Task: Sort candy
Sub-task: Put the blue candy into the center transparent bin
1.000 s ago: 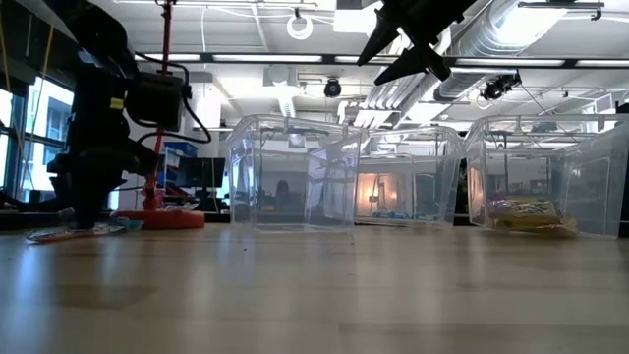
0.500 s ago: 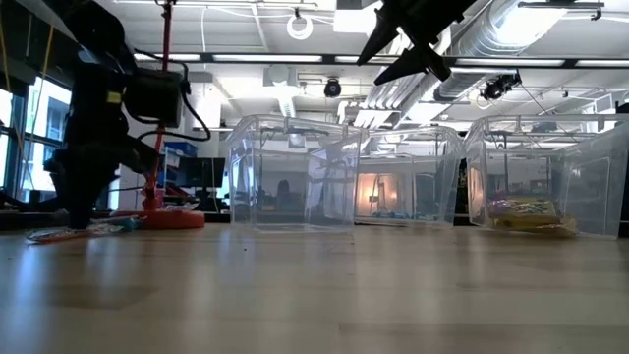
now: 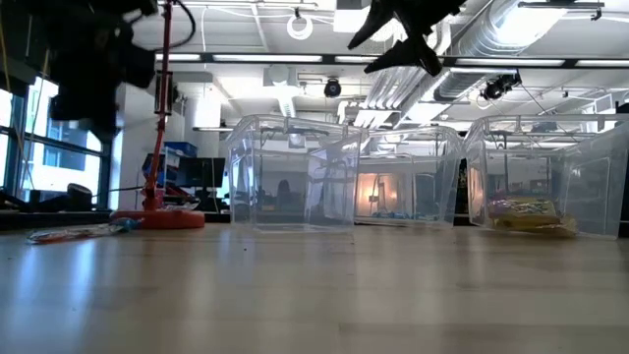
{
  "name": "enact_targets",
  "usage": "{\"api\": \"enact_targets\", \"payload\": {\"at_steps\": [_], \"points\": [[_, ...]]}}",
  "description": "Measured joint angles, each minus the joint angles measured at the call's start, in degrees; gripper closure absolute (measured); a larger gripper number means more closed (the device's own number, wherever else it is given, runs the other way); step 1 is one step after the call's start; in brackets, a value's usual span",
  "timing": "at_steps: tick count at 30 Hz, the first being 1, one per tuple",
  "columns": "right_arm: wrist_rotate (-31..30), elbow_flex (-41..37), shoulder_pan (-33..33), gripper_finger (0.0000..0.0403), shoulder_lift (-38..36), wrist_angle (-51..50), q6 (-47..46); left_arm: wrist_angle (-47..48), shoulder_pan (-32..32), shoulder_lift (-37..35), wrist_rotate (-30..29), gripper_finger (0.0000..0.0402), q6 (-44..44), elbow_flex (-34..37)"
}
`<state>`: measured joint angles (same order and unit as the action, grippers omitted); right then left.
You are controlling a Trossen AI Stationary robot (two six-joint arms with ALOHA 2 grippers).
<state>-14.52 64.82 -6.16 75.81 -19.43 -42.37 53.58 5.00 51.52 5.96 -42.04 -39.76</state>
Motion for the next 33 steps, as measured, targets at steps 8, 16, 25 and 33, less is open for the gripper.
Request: {"api": "enact_targets", "payload": {"at_steps": [8, 16, 25, 33], "points": [[0.01, 0.00, 1.51, 0.0191, -2.24, 7.14, 2.76, -16.23, -7.57, -2.30, -6.95, 0.0354, -3.90, -2.40], [-6.08, 0.00, 3.12, 0.0191, -10.03, 7.85, 5.15, -42.33, -9.18, 8.05, -5.89, 0.0354, -1.09, -2.48], [-14.16, 0.00, 5.47, 0.0191, -16.02, 7.75, 9.37, -62.62, -6.04, 20.94, -2.93, 0.0354, -0.78, -2.48], [-14.40, 0.00, 5.47, 0.0191, -15.75, 7.07, 9.43, -66.24, -0.45, 29.72, -3.02, 0.0354, 6.33, -10.47]]}}
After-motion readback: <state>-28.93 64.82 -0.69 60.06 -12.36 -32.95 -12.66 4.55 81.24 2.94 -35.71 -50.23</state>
